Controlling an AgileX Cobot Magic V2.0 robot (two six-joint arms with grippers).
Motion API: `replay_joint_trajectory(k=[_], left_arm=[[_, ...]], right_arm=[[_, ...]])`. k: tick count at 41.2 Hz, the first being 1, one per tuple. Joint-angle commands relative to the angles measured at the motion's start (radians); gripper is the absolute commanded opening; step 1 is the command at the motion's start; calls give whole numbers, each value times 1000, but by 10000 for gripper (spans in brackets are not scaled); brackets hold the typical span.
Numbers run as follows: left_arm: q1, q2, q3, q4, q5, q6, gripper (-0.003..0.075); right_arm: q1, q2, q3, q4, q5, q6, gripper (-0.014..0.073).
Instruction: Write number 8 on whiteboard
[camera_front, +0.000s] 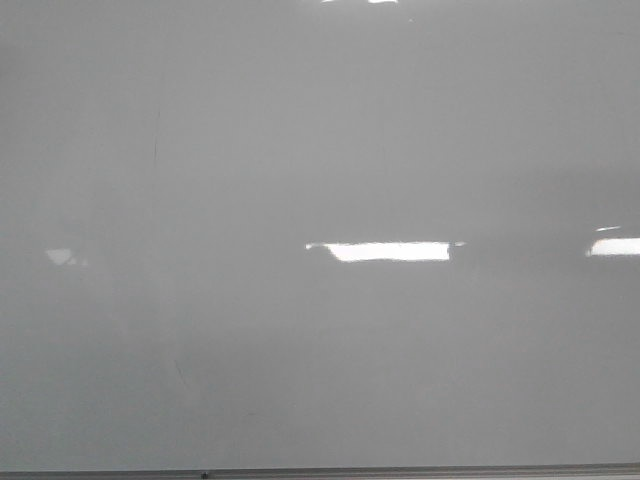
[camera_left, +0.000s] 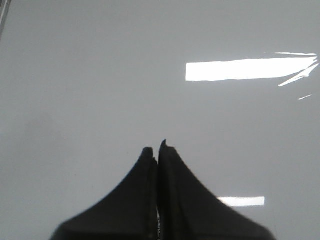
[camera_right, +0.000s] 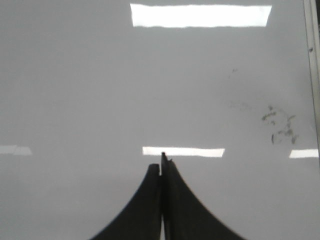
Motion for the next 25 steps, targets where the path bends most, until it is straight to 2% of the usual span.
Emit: replay_joint_trajectory(k=[1, 12, 25], left_arm=[[-10, 83, -146, -1, 47, -6, -21], [-10, 247, -320, -1, 218, -6, -21], [-10, 363, -329, -3, 340, -6, -21]], right_arm=[[3, 81, -153, 6, 22, 0, -69], [3, 304, -401, 6, 208, 0, -69], [3, 460, -443, 6, 251, 0, -69]])
